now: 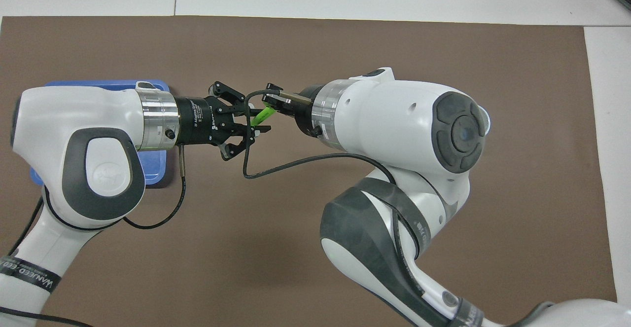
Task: Right arm passes pens to left for tray arrangement
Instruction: 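Close the left gripper on the green pen and open the right gripper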
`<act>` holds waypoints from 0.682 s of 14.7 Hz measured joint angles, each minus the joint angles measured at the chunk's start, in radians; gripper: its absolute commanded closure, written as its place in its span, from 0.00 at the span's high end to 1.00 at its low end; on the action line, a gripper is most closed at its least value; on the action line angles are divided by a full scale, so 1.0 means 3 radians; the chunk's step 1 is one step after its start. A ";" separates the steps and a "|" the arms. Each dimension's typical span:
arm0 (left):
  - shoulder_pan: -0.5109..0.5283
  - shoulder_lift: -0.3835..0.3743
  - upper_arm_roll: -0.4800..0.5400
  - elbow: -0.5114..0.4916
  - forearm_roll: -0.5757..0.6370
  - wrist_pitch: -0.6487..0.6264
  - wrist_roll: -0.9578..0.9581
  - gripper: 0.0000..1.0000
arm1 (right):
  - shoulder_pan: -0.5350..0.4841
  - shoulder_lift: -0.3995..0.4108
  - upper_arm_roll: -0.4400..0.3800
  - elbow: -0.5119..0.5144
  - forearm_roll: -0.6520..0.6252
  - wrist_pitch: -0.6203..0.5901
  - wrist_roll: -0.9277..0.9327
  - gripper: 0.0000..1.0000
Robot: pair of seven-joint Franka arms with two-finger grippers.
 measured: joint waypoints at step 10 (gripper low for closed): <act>0.0124 -0.0015 0.0013 -0.0007 0.0100 -0.0167 0.0251 0.00 | 0.0019 0.0022 0.0023 -0.0001 0.0029 0.0012 0.0000 1.00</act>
